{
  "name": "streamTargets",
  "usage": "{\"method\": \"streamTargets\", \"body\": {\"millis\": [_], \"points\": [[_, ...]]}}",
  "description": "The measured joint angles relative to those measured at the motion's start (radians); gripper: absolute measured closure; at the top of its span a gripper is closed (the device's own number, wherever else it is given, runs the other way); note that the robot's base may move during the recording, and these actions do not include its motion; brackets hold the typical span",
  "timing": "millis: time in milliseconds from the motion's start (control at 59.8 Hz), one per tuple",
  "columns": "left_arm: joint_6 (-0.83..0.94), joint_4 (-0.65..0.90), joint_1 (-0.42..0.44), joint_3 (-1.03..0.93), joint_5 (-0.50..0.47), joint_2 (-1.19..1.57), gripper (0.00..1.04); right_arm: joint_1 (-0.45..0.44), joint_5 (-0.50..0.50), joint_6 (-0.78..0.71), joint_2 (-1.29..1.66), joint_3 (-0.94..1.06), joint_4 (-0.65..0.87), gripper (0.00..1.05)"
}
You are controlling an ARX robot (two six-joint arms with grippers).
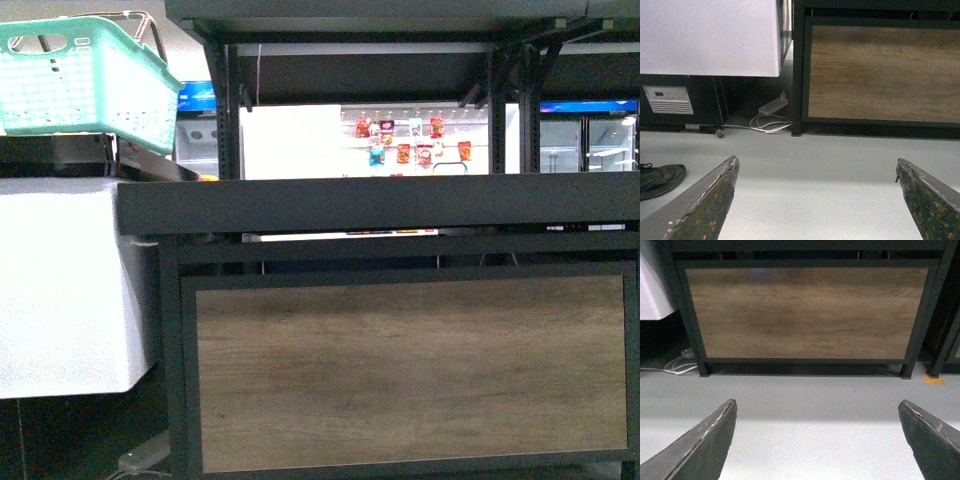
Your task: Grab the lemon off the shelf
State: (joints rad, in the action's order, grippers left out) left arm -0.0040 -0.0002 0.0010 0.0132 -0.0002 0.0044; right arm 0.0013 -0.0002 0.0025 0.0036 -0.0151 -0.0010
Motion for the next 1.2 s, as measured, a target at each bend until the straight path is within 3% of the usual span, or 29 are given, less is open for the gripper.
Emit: {"method": "streamTargets", "body": {"millis": [1205], "points": [[0.000, 0.000, 0.000, 0.000, 0.000, 0.000, 0.08, 0.000, 0.000, 0.000, 0.000, 0.000, 0.000, 0.07]]}}
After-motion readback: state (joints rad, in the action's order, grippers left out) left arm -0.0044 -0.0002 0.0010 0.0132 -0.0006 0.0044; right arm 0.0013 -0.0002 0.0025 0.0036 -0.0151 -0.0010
